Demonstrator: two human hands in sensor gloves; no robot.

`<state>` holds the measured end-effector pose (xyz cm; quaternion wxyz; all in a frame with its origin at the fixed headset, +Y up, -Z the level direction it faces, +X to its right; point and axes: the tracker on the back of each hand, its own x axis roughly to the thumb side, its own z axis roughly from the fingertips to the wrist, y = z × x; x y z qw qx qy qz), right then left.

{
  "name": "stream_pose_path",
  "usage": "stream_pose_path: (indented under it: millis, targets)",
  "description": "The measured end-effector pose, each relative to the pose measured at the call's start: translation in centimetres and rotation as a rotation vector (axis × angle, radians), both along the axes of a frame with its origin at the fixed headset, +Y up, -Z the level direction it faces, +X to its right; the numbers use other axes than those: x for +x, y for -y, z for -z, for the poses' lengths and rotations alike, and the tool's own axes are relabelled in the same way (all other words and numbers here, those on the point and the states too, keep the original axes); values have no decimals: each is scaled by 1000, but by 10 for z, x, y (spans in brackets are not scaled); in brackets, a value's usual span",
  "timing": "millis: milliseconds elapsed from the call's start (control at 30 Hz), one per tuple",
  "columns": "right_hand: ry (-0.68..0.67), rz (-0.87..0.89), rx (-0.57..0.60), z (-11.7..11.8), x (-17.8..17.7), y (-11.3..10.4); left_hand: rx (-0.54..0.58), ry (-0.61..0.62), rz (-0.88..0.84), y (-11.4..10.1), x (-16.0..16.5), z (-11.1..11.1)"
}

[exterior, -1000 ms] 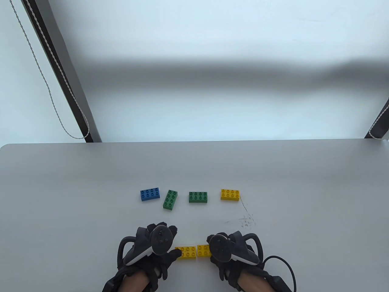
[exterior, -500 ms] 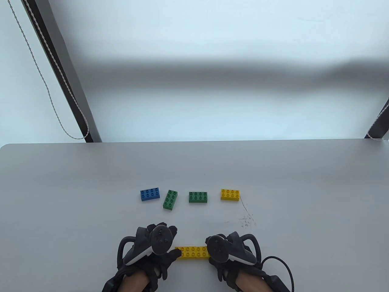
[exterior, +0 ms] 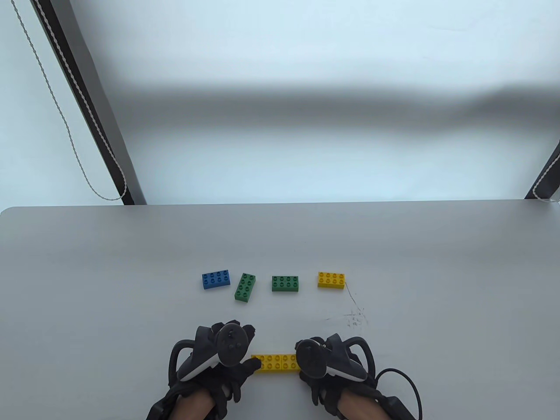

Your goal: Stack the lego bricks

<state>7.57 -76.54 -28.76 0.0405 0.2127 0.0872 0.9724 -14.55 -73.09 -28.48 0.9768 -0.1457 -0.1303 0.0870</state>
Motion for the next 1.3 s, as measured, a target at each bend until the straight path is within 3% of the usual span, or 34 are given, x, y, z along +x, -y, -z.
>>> stream_pose_path:
  millis: [467, 1000, 1300]
  targets:
    - [44, 61, -23, 21, 2, -15, 7, -17, -41, -6, -6, 1]
    - [33, -18, 42, 98, -36, -34, 1, -28, -61, -8, -12, 4]
    - [74, -27, 67, 136, -47, -23, 3, -19, -39, -9, -10, 4]
